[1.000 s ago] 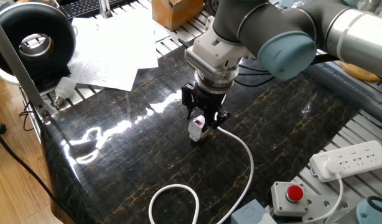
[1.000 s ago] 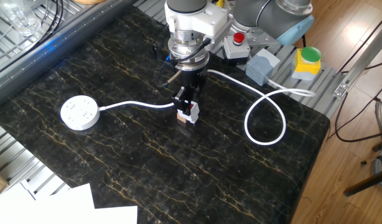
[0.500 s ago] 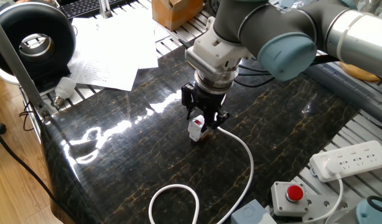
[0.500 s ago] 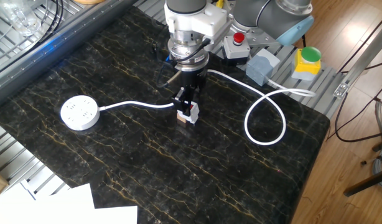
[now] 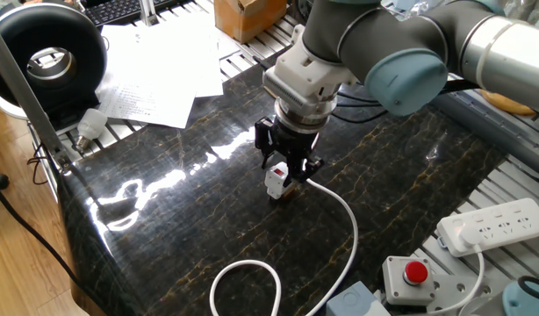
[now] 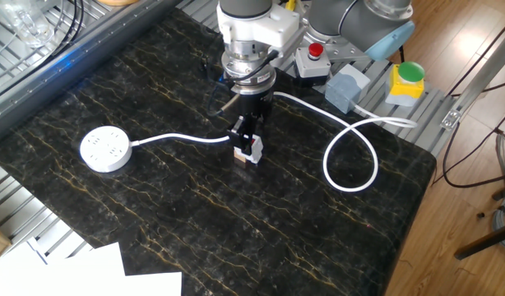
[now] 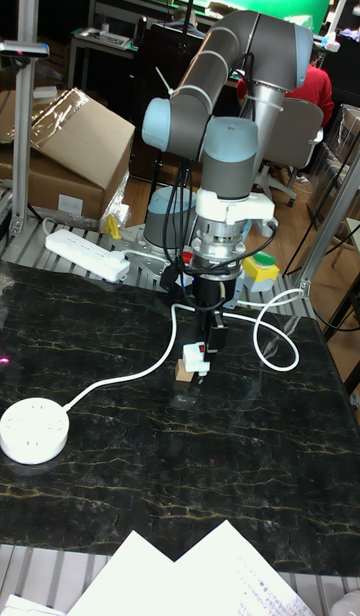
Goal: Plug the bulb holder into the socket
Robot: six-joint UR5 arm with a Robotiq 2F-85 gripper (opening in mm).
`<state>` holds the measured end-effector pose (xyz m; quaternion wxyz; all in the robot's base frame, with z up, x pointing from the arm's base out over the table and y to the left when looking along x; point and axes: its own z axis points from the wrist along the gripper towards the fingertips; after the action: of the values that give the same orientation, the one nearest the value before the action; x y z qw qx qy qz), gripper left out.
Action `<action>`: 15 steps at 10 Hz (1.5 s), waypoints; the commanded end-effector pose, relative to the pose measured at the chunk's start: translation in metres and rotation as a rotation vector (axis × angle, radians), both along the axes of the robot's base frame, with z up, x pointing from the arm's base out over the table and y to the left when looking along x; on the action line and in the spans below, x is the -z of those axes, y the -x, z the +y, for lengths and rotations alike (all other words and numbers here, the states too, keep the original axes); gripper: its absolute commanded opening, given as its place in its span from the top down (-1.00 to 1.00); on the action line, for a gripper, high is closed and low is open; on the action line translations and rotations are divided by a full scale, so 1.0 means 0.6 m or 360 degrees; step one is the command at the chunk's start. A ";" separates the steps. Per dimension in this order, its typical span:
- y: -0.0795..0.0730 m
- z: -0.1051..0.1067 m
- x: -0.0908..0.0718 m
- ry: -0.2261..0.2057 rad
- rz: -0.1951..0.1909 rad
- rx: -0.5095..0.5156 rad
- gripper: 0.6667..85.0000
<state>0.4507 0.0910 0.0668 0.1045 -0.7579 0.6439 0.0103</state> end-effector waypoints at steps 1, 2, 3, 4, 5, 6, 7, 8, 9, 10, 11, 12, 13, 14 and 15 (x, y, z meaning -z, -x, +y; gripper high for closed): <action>-0.001 0.004 0.003 -0.0022 -0.0030 -0.0018 -0.21; 0.000 0.004 0.005 -0.0023 -0.0035 -0.0030 -0.21; 0.001 0.003 0.006 -0.0021 -0.0039 -0.0041 -0.21; 0.001 0.004 0.007 -0.0025 -0.0044 -0.0053 -0.21; 0.000 0.004 0.008 -0.0023 -0.0053 -0.0061 -0.20; -0.001 0.004 0.009 -0.0022 -0.0060 -0.0069 -0.20; -0.002 0.004 0.010 -0.0023 -0.0066 -0.0075 -0.19; -0.001 0.007 0.012 -0.0032 -0.0067 -0.0080 -0.15; 0.000 0.008 0.013 -0.0034 -0.0069 -0.0080 -0.10; 0.000 0.007 0.013 -0.0035 -0.0073 -0.0074 -0.01; 0.003 0.007 0.014 -0.0037 -0.0070 -0.0057 0.16; 0.005 0.005 0.014 -0.0036 -0.0068 -0.0033 0.41; 0.007 0.004 0.015 -0.0039 -0.0059 0.0000 0.81; 0.007 0.006 0.013 -0.0049 -0.0055 0.0036 0.99; 0.010 0.012 0.004 -0.0072 -0.0023 0.0094 0.99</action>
<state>0.4457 0.0938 0.0588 0.1210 -0.7553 0.6441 0.0053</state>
